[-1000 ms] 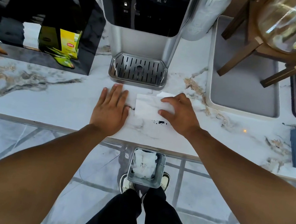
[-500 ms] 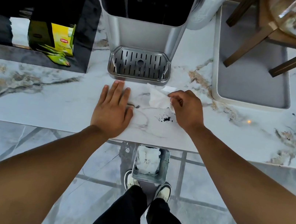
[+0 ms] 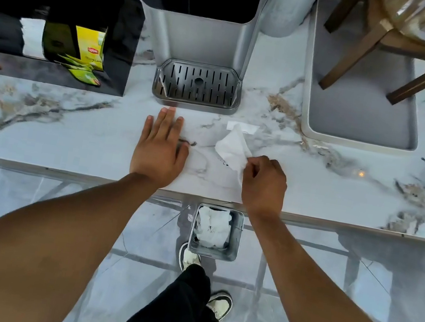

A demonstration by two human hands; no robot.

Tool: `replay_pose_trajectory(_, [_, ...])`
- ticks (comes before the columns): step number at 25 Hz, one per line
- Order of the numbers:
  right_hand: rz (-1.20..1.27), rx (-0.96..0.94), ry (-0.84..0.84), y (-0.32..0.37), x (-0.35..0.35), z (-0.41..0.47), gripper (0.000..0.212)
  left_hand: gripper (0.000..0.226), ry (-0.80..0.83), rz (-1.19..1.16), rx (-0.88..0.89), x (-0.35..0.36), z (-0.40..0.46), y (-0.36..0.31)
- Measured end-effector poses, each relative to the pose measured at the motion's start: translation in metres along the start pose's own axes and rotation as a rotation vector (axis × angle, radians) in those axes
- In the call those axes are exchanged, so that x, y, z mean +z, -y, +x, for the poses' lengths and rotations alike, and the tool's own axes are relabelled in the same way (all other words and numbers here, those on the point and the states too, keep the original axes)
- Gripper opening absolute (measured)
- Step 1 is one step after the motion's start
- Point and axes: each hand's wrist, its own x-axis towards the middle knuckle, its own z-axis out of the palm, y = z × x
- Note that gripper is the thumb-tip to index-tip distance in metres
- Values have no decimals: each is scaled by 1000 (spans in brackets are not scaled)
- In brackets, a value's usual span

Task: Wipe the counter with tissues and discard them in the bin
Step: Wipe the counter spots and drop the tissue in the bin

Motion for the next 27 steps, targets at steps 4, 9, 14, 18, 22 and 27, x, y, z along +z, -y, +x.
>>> replay_pose_trajectory(4, [4,4,29,-11,-4,-32,16,62,-19,5,-13,4,2,2])
replay_pose_trajectory(9, [110,-40,-91,-9,-23,11,18,62,-22,4,-23,6,2,4])
replay_pose_trajectory(14, [73,-197,36,-9,-19,66,18,61,-41,5,-14,10,2,7])
replay_pose_trajectory(18, [71,-279,18,-22,-11,41,16,61,-42,17,-17,12,3,9])
replay_pose_trajectory(22, [102,-309,58,-39,-16,-10,14,63,-39,9,-19,12,3,10])
replay_pose_trajectory(27, [101,-364,213,-60,-31,-55,13,64,-48,8,-13,11,3,9])
